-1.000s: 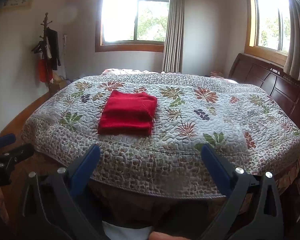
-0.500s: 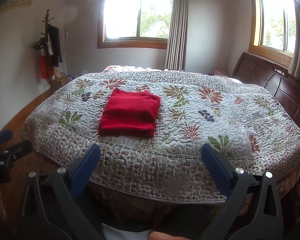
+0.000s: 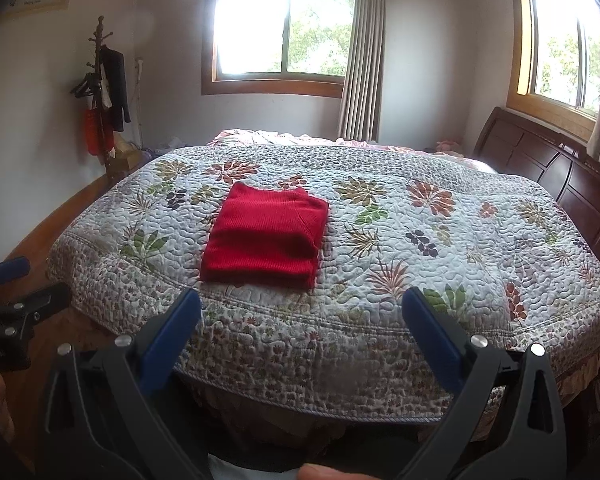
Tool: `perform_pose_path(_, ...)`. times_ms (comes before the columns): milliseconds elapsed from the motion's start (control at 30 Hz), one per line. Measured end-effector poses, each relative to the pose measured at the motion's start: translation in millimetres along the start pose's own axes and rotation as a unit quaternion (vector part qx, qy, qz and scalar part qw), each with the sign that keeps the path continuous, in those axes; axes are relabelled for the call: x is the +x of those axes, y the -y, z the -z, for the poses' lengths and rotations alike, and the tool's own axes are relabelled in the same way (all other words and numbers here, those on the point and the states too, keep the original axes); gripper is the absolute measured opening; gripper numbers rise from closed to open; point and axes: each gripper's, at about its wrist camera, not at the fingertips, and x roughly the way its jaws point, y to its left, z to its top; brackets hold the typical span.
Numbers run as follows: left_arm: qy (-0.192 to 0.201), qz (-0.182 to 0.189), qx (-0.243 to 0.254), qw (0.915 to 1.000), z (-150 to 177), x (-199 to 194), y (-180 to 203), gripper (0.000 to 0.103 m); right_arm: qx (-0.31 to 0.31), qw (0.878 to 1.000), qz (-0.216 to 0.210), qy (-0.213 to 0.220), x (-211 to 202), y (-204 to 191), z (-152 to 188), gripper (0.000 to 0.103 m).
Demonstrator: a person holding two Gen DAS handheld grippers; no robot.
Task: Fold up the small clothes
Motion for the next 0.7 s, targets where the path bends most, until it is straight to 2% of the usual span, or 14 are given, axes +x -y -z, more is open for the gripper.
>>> perform_pose_path(300, 0.009, 0.001, 0.006, 0.9999, -17, 5, 3, 0.099, 0.008, 1.000, 0.000, 0.000, 8, 7, -10, 0.100)
perform_pose_path(700, -0.009, 0.005, 0.007, 0.9999, -14, 20, 7, 0.099, 0.010, 1.000, -0.007, -0.006, 19, 7, -7, 0.100)
